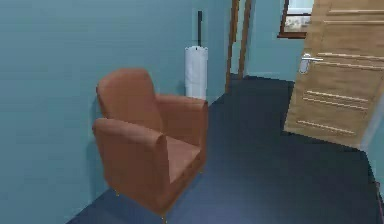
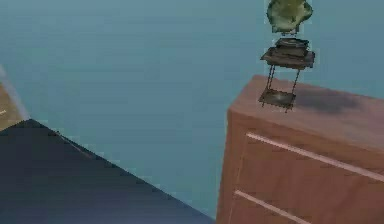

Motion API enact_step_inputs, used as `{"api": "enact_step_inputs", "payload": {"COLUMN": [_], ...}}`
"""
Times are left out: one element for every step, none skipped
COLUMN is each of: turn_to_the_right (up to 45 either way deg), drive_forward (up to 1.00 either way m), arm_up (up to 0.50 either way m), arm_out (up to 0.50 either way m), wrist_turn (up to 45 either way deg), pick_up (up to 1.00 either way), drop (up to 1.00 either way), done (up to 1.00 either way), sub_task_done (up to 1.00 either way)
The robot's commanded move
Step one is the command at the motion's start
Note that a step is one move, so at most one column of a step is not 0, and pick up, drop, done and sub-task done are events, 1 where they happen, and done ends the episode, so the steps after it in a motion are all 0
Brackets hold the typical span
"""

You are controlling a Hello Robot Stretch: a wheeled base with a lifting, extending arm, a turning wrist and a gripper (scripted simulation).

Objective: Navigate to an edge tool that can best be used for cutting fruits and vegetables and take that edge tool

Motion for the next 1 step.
{"api": "enact_step_inputs", "payload": {"turn_to_the_right": [21.0], "drive_forward": [0.0], "arm_up": [0.0], "arm_out": [0.0], "wrist_turn": [0.0], "pick_up": [0.0], "drop": [0.0], "done": [0.0], "sub_task_done": [0.0]}}
